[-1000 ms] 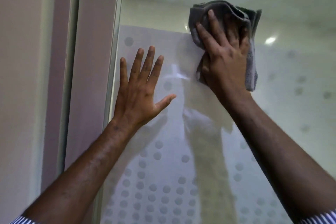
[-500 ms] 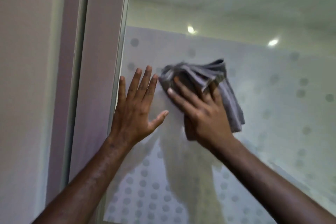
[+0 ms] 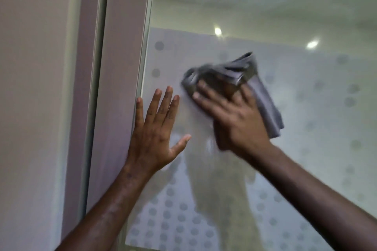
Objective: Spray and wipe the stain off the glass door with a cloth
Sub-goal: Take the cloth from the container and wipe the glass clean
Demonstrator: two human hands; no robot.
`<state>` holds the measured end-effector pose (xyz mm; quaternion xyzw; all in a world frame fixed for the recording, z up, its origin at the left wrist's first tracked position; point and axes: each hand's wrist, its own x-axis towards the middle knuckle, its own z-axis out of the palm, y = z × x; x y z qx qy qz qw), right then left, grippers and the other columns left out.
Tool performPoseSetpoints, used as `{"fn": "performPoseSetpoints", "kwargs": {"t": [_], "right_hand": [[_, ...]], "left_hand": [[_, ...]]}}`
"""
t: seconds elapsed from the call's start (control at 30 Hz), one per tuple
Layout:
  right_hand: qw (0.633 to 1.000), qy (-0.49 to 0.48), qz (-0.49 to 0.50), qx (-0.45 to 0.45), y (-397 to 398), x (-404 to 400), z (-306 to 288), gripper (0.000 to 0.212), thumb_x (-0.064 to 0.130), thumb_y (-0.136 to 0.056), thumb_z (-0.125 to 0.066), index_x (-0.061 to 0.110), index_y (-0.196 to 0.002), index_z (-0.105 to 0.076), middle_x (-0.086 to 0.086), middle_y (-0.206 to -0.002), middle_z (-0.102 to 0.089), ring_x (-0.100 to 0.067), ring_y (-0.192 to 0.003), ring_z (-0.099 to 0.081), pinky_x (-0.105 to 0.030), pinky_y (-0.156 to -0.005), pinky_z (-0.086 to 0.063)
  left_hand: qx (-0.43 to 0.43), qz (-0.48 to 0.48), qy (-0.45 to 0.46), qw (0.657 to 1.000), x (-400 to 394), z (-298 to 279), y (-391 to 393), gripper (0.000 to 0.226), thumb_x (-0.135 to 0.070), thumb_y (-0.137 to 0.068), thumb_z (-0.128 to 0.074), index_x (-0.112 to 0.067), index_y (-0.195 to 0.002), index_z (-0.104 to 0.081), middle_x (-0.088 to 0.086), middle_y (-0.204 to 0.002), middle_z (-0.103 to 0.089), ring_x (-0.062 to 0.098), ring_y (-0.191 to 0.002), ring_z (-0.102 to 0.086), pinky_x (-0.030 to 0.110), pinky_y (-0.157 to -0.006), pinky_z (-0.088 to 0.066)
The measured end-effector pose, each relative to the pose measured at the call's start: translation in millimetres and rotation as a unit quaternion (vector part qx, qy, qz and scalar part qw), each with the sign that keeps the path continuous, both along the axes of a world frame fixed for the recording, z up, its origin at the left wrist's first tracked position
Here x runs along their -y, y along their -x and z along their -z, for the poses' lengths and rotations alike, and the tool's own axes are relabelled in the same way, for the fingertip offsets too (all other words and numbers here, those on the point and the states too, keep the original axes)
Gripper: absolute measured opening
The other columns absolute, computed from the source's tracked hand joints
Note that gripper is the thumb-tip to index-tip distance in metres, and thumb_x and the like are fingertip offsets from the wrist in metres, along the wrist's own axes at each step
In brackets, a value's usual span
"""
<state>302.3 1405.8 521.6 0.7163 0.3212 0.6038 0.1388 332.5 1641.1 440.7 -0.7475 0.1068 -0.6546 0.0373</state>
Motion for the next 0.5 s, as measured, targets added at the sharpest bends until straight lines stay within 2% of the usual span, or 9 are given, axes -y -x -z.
{"fn": "performPoseSetpoints", "kwargs": {"t": [0.1,0.2,0.27,0.33,0.43,0.5], "right_hand": [[0.992,0.124,0.012,-0.008,0,5,36,0.073,0.013,-0.087,-0.050,0.027,-0.158,-0.042,0.005,-0.165,-0.040,-0.027,-0.153,-0.038,-0.058,-0.124,-0.024],[0.988,0.155,0.023,0.019,-2,16,12,0.072,0.009,-0.084,-0.050,0.029,-0.153,-0.050,0.005,-0.163,-0.042,-0.028,-0.149,-0.043,-0.060,-0.121,-0.030],[0.993,0.104,0.036,0.037,-1,24,-21,0.072,0.008,-0.084,-0.052,0.031,-0.152,-0.051,0.005,-0.165,-0.039,-0.029,-0.143,-0.050,-0.061,-0.120,-0.030],[0.998,0.005,0.045,0.054,1,27,-53,0.072,0.009,-0.082,-0.053,0.033,-0.150,-0.054,0.005,-0.165,-0.039,-0.032,-0.141,-0.051,-0.061,-0.119,-0.029],[0.989,-0.135,0.014,0.050,5,20,-83,0.066,0.014,-0.085,-0.042,0.028,-0.147,-0.058,0.001,-0.164,-0.042,-0.038,-0.148,-0.042,-0.061,-0.123,-0.025],[0.987,-0.155,0.008,0.038,6,8,-77,0.070,0.015,-0.084,-0.040,0.027,-0.152,-0.052,-0.001,-0.165,-0.039,-0.040,-0.150,-0.038,-0.060,-0.125,-0.022]], "left_hand": [[0.002,0.004,0.000,1.000,-1,0,0,0.092,-0.068,-0.096,-0.041,-0.012,-0.166,-0.016,0.011,-0.175,-0.011,0.031,-0.163,-0.009,0.065,-0.128,-0.010],[0.001,-0.005,0.002,1.000,-1,0,1,0.093,-0.071,-0.097,-0.035,-0.012,-0.166,-0.013,0.010,-0.175,-0.009,0.030,-0.163,-0.008,0.065,-0.128,-0.011],[0.000,-0.006,0.002,1.000,0,0,1,0.094,-0.071,-0.097,-0.036,-0.011,-0.166,-0.014,0.011,-0.175,-0.010,0.030,-0.163,-0.009,0.065,-0.127,-0.011],[-0.003,-0.007,0.003,1.000,0,1,1,0.095,-0.070,-0.096,-0.039,-0.010,-0.166,-0.015,0.011,-0.175,-0.010,0.030,-0.163,-0.008,0.065,-0.128,-0.010],[-0.006,-0.012,0.004,1.000,1,1,2,0.096,-0.069,-0.094,-0.041,-0.010,-0.165,-0.015,0.011,-0.175,-0.010,0.030,-0.163,-0.008,0.063,-0.129,-0.008],[-0.003,-0.013,0.002,1.000,1,1,2,0.096,-0.069,-0.094,-0.041,-0.010,-0.166,-0.015,0.011,-0.175,-0.010,0.031,-0.163,-0.008,0.064,-0.128,-0.009]]}}
